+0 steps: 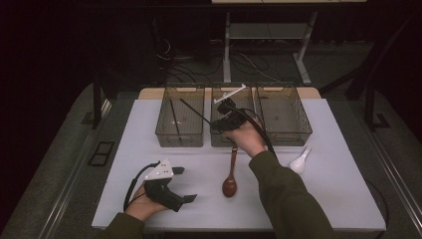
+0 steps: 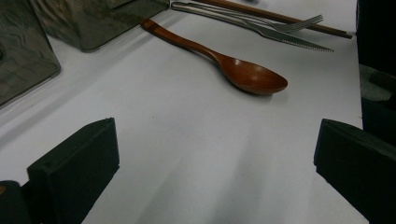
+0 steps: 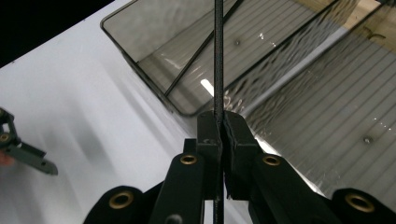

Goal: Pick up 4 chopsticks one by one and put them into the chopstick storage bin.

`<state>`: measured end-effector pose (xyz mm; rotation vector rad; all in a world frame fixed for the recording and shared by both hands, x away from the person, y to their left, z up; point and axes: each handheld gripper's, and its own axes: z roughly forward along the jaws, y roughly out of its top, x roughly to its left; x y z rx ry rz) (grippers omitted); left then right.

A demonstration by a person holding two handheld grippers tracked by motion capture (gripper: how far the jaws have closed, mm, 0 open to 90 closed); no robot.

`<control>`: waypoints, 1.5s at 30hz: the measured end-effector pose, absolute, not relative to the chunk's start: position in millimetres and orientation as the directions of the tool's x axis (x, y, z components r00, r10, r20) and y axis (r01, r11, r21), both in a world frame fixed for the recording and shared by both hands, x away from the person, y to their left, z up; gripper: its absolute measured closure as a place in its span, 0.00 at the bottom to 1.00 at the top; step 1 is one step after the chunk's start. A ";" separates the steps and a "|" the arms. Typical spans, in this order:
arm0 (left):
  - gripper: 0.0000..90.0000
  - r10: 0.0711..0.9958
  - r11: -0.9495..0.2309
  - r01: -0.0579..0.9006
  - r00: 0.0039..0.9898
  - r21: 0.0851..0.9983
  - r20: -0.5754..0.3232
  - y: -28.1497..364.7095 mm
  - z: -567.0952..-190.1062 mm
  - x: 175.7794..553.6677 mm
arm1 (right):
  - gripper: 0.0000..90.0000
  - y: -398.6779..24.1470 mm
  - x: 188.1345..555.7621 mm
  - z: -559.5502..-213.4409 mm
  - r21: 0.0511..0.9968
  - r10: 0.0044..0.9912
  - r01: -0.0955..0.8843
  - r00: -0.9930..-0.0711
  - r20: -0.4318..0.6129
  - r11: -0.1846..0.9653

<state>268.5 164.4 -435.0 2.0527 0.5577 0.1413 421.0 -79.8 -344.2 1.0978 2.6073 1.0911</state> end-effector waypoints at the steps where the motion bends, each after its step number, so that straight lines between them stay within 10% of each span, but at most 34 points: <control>1: 0.00 0.444 -0.425 0.331 0.887 0.842 -0.125 164.6 -434.9 268.4 | 0.96 -77.3 422.7 -343.7 0.656 0.660 0.580 -0.734 0.162 0.483; 42: 0.00 0.427 -0.425 0.323 0.895 0.846 -0.127 162.1 -435.4 266.7 | 0.95 22.7 494.6 -366.3 0.585 0.768 0.674 -0.627 0.131 0.451; 45: 0.00 0.429 -0.426 0.324 0.894 0.844 -0.127 163.3 -434.9 267.2 | 0.78 24.6 494.1 -367.9 0.591 0.775 0.669 -0.622 0.113 0.451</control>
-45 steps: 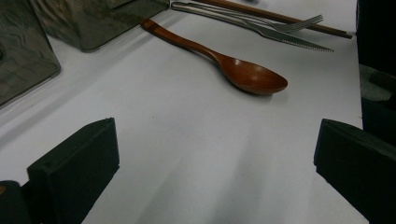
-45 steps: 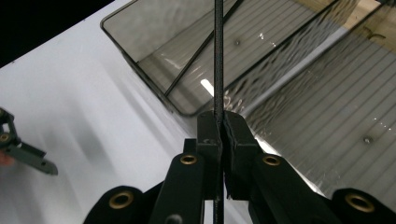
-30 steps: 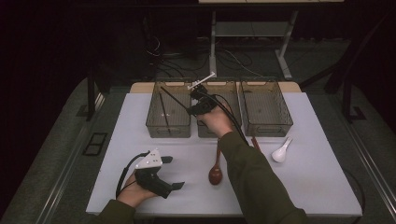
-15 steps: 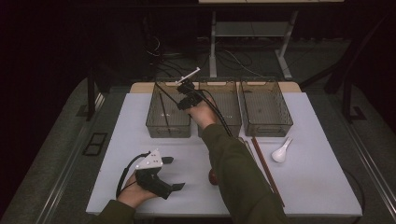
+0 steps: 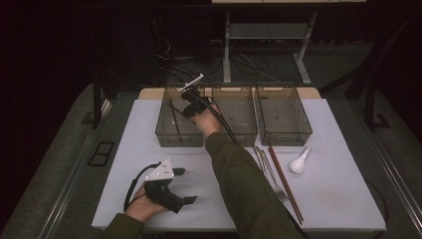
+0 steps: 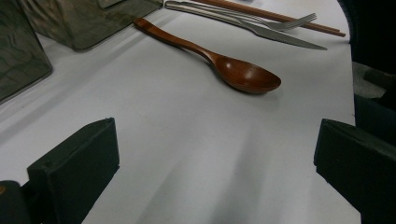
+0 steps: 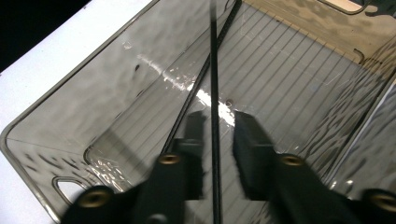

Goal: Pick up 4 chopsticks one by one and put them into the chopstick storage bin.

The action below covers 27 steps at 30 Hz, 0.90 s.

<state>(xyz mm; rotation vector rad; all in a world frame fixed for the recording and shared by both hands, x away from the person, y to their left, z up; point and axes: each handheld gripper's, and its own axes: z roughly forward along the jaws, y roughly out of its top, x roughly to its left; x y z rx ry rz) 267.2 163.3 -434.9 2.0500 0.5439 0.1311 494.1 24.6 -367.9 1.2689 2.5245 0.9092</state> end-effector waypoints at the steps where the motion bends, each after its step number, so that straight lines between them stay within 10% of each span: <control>1: 0.00 0.430 -0.423 0.323 0.894 0.846 -0.127 163.6 -434.9 267.4 | 0.76 24.4 494.1 -368.3 0.588 0.771 0.669 -0.626 0.117 0.454; 27: 0.00 0.429 -0.433 0.331 0.894 0.838 -0.132 163.4 -436.7 269.1 | 0.49 -38.9 443.7 -343.3 0.677 0.648 0.530 -0.755 0.103 0.511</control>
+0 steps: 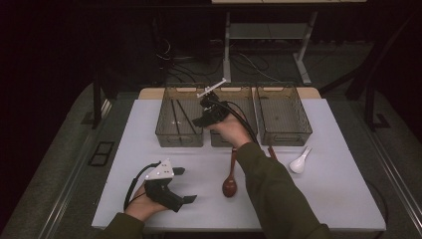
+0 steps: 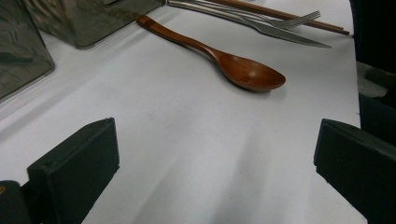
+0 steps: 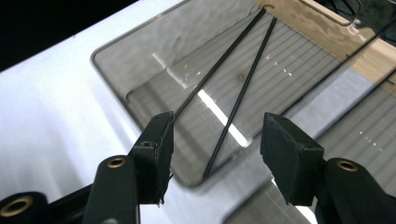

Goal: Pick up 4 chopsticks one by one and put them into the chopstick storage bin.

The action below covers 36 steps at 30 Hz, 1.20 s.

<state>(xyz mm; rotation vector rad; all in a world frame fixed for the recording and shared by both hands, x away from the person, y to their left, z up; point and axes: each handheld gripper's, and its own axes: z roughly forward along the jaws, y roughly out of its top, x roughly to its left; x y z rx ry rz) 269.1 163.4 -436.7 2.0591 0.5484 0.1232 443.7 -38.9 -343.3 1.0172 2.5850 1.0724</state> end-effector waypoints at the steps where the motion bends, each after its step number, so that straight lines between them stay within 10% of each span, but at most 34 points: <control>1: 0.00 0.432 -0.425 0.334 0.892 0.842 -0.136 162.7 -437.2 268.7 | 0.49 -42.4 440.5 -343.0 0.675 0.647 0.527 -0.756 0.096 0.516; 36: 0.00 0.437 -0.440 0.340 0.890 0.831 -0.133 162.6 -438.9 269.2 | 0.45 -172.8 344.0 -355.3 0.749 0.584 0.430 -0.809 0.071 0.504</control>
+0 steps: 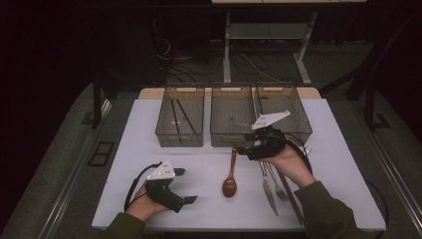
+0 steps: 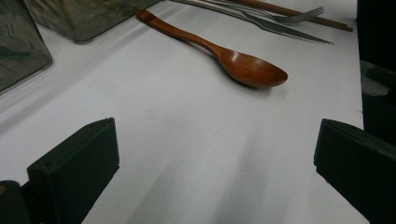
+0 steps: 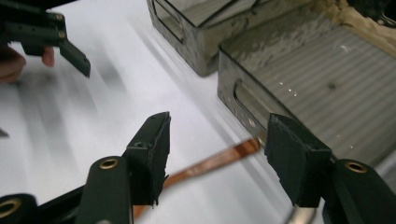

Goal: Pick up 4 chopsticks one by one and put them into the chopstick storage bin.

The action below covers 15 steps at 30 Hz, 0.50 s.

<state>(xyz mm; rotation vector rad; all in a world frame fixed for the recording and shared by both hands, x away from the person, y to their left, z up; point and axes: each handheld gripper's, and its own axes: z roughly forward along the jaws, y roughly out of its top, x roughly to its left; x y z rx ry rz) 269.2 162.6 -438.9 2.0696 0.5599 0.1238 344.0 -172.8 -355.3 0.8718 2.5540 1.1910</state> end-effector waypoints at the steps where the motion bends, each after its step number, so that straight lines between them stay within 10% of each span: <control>1: 0.00 0.438 -0.439 0.343 0.889 0.831 -0.135 162.8 -439.1 269.3 | 0.45 -176.6 341.6 -356.6 0.750 0.588 0.432 -0.805 0.071 0.501; 15: 0.00 0.445 -0.443 0.346 0.886 0.827 -0.133 162.7 -439.0 268.3 | 0.53 -231.2 310.6 -390.8 0.715 0.651 0.498 -0.755 0.079 0.490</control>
